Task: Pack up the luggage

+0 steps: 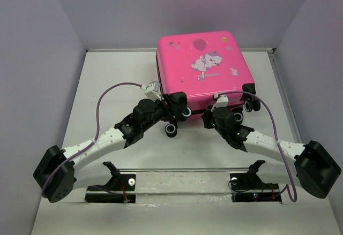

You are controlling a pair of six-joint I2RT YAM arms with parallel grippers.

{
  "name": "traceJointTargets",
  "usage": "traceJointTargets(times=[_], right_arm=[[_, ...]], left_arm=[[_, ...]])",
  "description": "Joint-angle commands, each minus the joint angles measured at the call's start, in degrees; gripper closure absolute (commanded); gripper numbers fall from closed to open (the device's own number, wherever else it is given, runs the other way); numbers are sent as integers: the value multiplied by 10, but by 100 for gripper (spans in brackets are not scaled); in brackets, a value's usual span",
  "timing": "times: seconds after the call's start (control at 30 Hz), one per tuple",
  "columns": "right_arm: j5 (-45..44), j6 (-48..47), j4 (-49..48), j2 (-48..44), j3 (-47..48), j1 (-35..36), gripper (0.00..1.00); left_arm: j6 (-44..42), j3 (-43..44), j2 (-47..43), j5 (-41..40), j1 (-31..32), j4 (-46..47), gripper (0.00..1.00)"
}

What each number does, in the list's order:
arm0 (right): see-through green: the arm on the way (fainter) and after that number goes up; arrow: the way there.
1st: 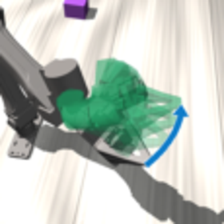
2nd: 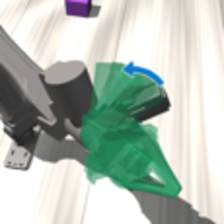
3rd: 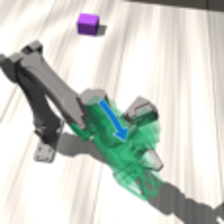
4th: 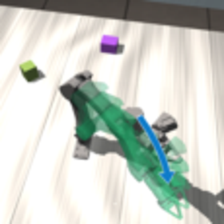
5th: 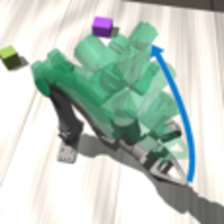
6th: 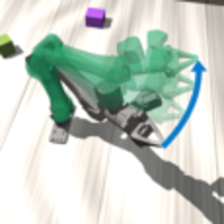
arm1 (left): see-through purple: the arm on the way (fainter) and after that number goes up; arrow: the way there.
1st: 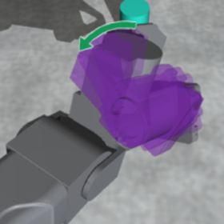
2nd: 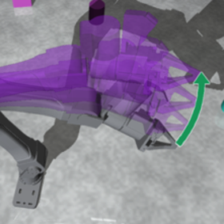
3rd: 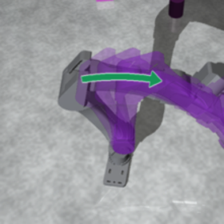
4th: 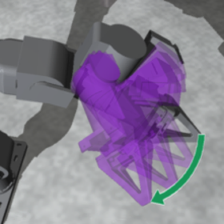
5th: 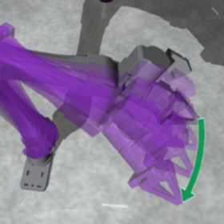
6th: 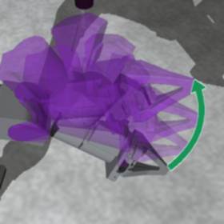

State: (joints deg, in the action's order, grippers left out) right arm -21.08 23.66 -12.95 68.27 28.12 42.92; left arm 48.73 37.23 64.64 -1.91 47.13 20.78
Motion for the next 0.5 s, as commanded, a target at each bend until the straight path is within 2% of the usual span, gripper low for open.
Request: traceJointTargets(times=[0.0, 0.07, 0.1, 0.2, 0.3, 0.47], right_arm=[[-143, 63, 116, -68, 5, -55, 93], [-95, 70, 126, -108, -18, -99, 93], [-88, 69, 128, -136, -22, -106, 93], [-85, 64, 156, -139, -1, -111, 93], [-80, 61, 158, -99, 17, -111, 93], [-46, 62, 115, -93, -1, -111, 93]], left_arm=[[-24, -15, -50, 38, -46, 70, 94], [-24, -24, -64, 72, -96, 69, 94], [-24, -36, -78, 79, -111, 69, 94], [-29, -45, -101, 93, -144, 57, 94], [-36, -49, -113, 101, -161, 46, 94], [-34, -52, -113, 119, -167, 47, 94]])
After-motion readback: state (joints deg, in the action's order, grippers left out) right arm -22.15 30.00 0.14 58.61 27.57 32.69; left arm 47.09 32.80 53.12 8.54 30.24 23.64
